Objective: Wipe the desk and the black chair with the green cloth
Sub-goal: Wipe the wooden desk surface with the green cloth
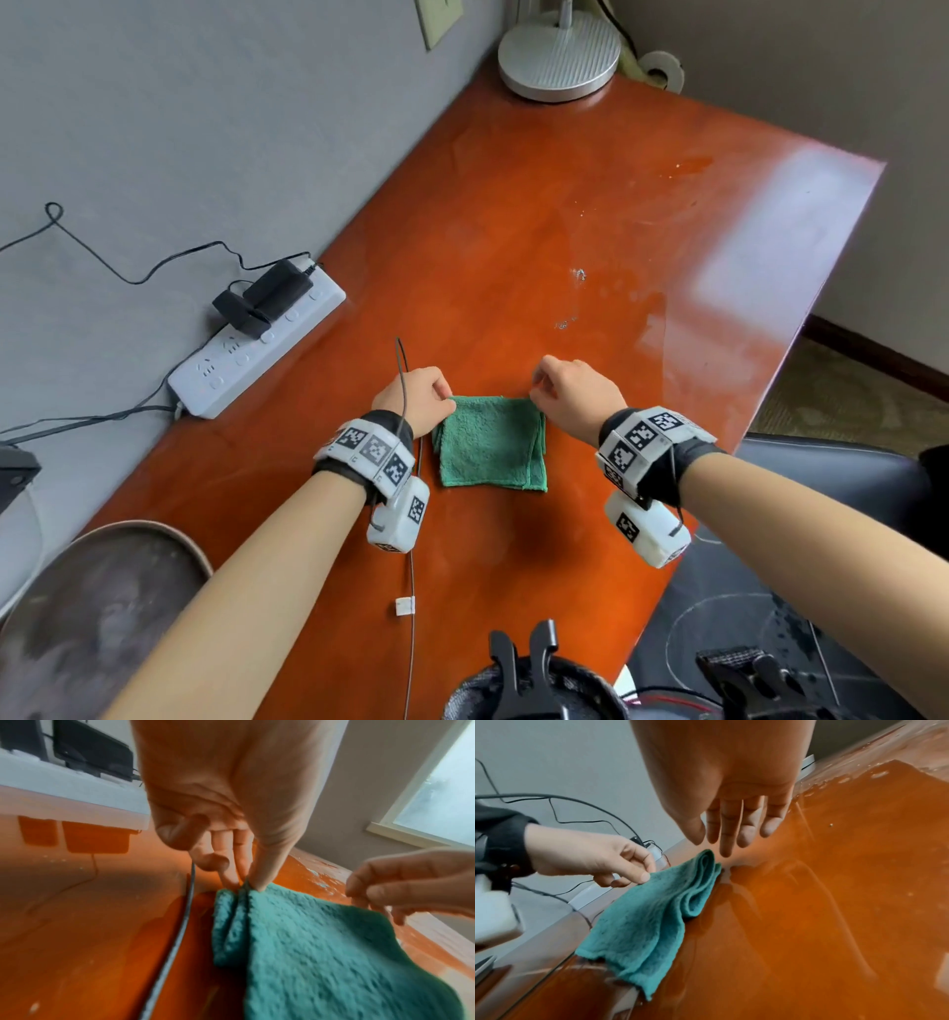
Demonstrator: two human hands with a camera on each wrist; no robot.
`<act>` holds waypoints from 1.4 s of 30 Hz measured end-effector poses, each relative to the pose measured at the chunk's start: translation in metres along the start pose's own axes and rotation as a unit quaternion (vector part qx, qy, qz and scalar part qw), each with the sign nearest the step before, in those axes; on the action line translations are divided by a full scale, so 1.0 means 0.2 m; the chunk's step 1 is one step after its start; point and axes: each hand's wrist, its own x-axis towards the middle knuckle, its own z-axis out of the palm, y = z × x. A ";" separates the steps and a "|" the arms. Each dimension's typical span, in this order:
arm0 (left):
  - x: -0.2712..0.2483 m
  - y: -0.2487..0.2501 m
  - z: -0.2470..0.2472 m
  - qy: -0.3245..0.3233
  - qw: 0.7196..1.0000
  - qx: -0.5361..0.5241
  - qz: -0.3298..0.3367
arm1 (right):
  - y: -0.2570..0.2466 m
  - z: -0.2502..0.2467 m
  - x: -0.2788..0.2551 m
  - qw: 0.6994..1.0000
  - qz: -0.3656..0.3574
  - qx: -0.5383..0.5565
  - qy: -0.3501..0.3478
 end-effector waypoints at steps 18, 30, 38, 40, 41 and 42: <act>-0.22 0.22 0.32 -0.043 0.950 0.272 0.144 | 0.56 -0.28 -0.09 0.958 0.231 -0.039 0.167; 0.14 0.50 0.32 -0.047 0.958 0.236 0.159 | 0.65 -0.25 -0.07 0.954 0.267 -0.008 0.139; 0.28 0.69 0.24 -0.022 0.961 0.239 0.138 | 0.67 -0.28 -0.08 0.956 0.259 -0.018 0.135; 0.26 0.66 0.21 -0.027 0.957 0.253 0.137 | 0.67 -0.30 -0.07 0.957 0.255 -0.013 0.136; 0.25 0.64 0.20 -0.030 0.955 0.263 0.136 | 0.68 -0.30 -0.07 0.958 0.249 -0.011 0.140; 0.24 0.61 0.20 -0.037 0.948 0.283 0.140 | 0.69 -0.31 -0.07 0.960 0.240 -0.012 0.142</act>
